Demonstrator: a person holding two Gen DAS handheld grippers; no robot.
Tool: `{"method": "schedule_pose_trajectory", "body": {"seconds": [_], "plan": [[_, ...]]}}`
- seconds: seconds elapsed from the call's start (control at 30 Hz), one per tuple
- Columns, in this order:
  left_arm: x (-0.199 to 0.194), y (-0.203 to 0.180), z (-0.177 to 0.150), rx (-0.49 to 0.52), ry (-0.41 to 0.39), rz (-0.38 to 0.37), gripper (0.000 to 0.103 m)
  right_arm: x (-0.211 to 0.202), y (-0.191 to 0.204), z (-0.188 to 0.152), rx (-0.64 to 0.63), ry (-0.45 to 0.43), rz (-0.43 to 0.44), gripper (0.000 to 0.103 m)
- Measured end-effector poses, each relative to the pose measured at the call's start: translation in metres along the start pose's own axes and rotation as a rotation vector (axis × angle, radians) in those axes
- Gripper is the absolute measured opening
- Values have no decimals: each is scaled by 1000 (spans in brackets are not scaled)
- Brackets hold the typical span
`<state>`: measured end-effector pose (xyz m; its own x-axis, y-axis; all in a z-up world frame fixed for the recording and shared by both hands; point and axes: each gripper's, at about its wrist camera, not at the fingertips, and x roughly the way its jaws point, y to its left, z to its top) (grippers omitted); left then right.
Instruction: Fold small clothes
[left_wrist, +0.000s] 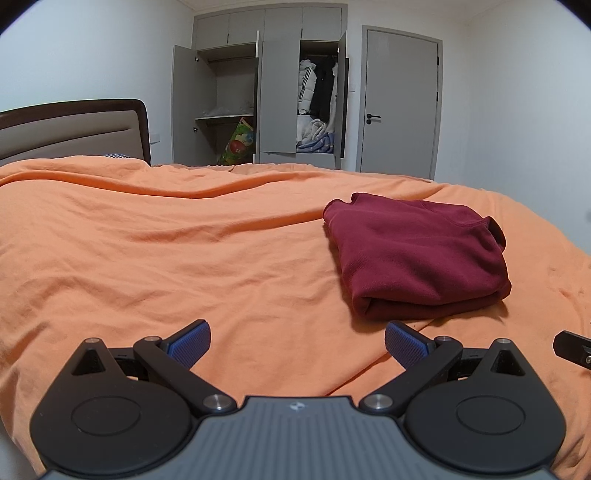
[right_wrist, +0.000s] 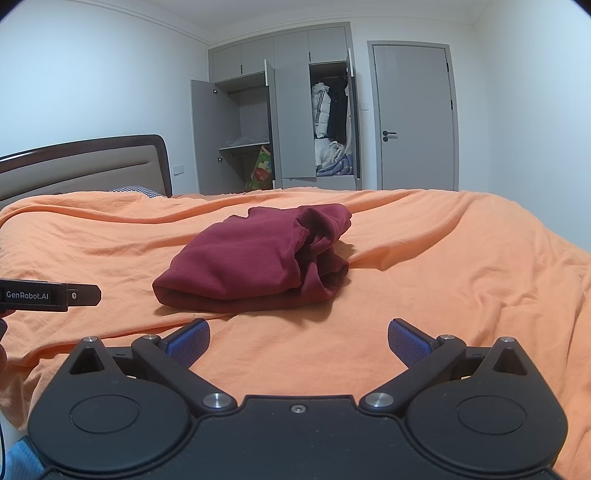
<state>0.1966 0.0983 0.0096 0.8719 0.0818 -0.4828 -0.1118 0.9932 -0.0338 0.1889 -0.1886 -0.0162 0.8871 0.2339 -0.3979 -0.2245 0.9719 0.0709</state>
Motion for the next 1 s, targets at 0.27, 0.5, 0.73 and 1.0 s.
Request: {"method": "schedule_pose_trajectory", "body": {"seconds": [0.27, 0.5, 0.73, 1.0], "plan": [[1, 1, 1, 0, 6, -3, 103, 1, 1, -1, 2, 4, -2, 102], [4, 0, 1, 1, 14, -8, 103, 1, 0, 0, 3, 5, -2, 102], [7, 1, 0, -1, 22, -11, 103, 4, -1, -3, 6, 11, -3, 102], [11, -1, 0, 3, 27, -10, 103, 4, -2, -4, 14, 23, -5, 102]]}}
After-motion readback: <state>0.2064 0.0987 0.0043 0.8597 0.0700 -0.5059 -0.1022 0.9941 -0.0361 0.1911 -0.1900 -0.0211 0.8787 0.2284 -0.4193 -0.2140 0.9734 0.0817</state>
